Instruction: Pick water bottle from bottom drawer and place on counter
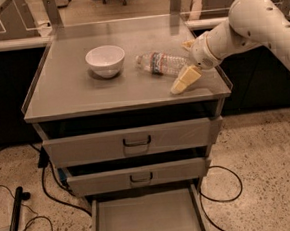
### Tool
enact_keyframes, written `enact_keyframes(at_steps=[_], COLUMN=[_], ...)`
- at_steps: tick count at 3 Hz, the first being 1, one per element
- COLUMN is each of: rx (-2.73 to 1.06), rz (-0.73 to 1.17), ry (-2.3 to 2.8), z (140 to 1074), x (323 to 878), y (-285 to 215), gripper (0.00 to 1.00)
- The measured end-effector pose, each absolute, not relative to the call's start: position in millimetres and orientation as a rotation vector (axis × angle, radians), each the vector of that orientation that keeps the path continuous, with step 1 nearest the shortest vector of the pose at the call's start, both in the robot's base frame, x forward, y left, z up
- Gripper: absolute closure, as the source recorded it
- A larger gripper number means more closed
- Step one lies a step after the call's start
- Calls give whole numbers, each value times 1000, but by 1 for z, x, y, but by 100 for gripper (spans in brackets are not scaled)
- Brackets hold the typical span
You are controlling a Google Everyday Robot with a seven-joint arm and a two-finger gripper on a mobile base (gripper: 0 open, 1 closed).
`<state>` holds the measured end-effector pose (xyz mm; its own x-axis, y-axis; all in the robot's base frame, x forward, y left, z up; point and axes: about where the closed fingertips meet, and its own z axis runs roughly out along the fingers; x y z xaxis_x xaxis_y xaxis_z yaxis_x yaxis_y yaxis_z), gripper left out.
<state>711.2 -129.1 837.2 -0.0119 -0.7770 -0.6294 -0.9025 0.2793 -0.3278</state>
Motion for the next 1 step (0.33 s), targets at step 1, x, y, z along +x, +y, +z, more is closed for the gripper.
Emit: enact_keyframes(at_steps=[1], rx=[-1521], rz=[214], ry=[1808], z=[837], x=[711], y=[-129], gripper=[0])
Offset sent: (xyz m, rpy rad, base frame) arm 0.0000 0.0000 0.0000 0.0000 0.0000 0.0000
